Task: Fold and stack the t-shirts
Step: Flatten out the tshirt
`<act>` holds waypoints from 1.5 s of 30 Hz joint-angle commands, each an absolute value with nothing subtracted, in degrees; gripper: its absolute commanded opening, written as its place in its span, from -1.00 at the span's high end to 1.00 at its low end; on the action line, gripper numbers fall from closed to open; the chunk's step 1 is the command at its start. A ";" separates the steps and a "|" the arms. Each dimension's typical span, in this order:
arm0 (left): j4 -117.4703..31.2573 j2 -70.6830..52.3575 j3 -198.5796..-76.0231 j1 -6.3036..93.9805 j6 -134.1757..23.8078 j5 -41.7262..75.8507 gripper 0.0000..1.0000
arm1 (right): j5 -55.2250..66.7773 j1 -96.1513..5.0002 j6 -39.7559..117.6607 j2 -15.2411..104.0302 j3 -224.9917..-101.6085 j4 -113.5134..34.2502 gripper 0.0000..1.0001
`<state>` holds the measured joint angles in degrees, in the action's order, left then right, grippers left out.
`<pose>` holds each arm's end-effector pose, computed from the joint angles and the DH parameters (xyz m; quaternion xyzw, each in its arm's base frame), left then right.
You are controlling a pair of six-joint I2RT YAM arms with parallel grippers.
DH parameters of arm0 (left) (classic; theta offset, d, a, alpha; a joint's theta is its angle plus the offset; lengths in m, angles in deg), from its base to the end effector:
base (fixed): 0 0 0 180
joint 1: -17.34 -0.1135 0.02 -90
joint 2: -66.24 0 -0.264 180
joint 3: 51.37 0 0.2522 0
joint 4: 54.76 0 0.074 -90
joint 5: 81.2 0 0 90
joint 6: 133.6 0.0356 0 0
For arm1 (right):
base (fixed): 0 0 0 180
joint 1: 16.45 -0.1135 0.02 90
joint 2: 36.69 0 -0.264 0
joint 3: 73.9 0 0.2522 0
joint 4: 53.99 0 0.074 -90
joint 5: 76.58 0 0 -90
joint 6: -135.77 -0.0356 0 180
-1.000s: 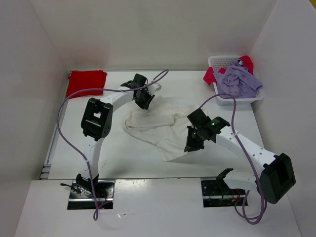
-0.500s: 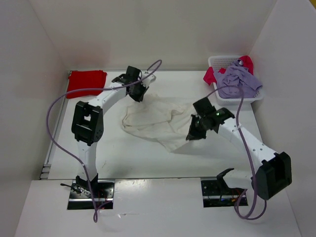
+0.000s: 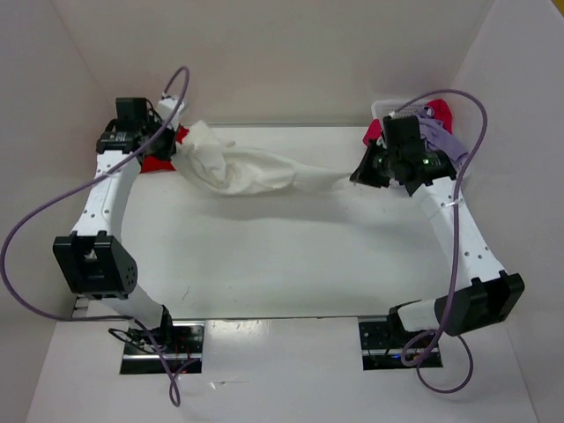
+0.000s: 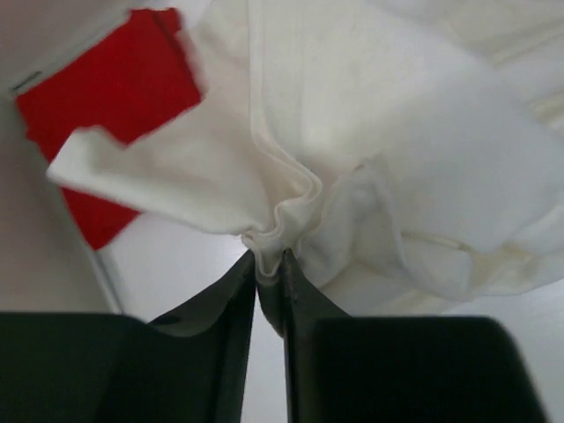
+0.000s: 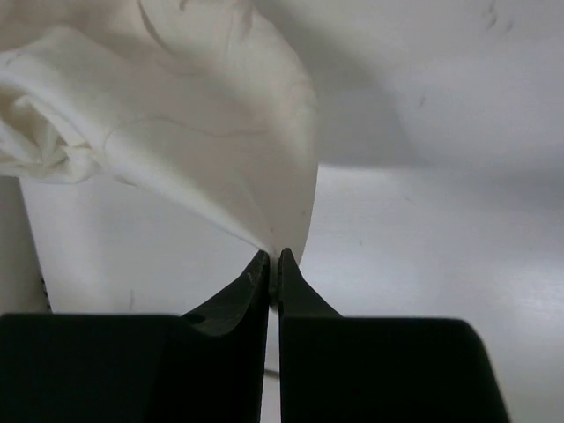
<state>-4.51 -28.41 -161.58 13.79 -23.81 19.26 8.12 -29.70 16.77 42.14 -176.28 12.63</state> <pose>0.3737 0.0167 0.3822 0.1665 0.8673 0.0144 0.4690 0.2718 0.0674 0.3985 0.1073 0.9102 0.1829 0.3557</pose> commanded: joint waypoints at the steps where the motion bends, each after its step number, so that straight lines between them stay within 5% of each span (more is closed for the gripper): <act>1: 0.57 -26.58 -147.28 17.16 -18.38 24.96 0.48 | 1.57 -29.81 15.81 37.33 -163.67 11.29 1.00; 3: -0.22 -26.57 -141.97 17.16 -17.85 24.97 0.28 | -0.81 -29.81 13.70 33.64 -155.05 7.07 1.00; 4: -0.22 -26.57 -139.95 15.68 -18.46 25.49 -0.02 | -4.74 -29.81 12.64 32.76 -152.47 5.41 1.00; 5: -0.22 -26.57 -137.14 14.97 -18.47 25.50 -0.12 | -6.95 -30.50 10.46 31.36 -150.01 3.47 1.00; 15: 2.85 -21.39 -135.71 14.43 -17.94 24.96 -0.44 | -4.86 -31.30 10.43 30.55 -144.36 1.61 1.00; 37: -7.87 -43.70 -144.06 25.86 -29.37 17.77 -0.52 | -4.86 -31.83 10.43 33.80 -142.16 0.47 1.00; 45: -8.40 -44.85 -141.07 27.18 -29.37 16.62 -0.01 | -4.86 -31.83 10.96 34.94 -142.77 1.08 1.00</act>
<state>-8.29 -44.32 -141.90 26.38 -28.88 17.23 -4.80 -31.37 10.28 34.93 -142.43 2.84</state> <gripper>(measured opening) 0.518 0.060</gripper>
